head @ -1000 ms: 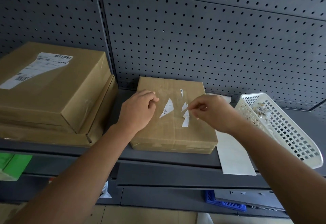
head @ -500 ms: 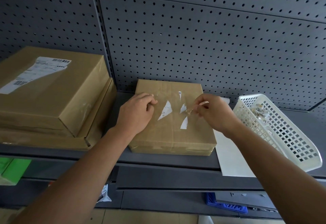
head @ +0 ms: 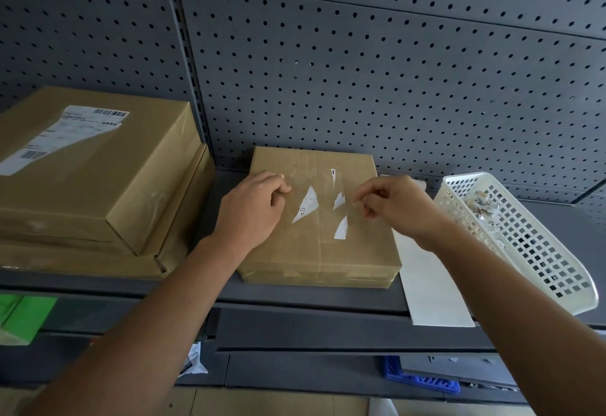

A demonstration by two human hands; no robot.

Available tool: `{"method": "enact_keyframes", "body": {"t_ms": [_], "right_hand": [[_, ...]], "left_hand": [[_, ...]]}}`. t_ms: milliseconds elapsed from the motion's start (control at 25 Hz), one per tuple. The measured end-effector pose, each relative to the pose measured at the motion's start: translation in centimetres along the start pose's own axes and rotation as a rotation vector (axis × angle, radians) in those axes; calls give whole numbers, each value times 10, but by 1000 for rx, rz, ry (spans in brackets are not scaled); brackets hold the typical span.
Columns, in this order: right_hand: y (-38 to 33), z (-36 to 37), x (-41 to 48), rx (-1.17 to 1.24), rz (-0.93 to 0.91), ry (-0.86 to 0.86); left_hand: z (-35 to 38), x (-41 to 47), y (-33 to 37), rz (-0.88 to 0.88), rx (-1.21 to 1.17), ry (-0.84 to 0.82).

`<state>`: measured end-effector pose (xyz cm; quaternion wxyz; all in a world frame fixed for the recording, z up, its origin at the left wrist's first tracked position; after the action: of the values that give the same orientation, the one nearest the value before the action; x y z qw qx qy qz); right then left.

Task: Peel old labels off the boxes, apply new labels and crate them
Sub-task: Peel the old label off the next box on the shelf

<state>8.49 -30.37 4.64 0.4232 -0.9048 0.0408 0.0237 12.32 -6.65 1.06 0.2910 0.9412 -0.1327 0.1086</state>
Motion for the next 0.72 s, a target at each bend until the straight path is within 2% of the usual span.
{"method": "enact_keyframes", "body": {"t_ms": [120, 360, 560, 720], "right_hand": [[-1, 8, -3, -215, -39, -43], [-1, 14, -1, -295, -86, -34], [-16, 30, 3, -545, -300, -71], [-20, 40, 9, -701, -227, -200]], "left_hand": [[-1, -1, 1, 11, 2, 7], [-1, -1, 2, 22, 5, 10], [0, 1, 1, 19, 17, 3], [1, -1, 1, 14, 36, 3]]}}
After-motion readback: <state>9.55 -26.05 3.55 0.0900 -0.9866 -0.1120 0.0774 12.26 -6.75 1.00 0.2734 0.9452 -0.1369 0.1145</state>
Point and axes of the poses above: each hand's wrist, its own x-axis towards the middle knuckle, its own z-axis out of the palm, y = z × x, the point moved 6 cm from there along x, towards the middle knuckle, and after that the axes turned 1 degree about -z, right-handed, at the moved point
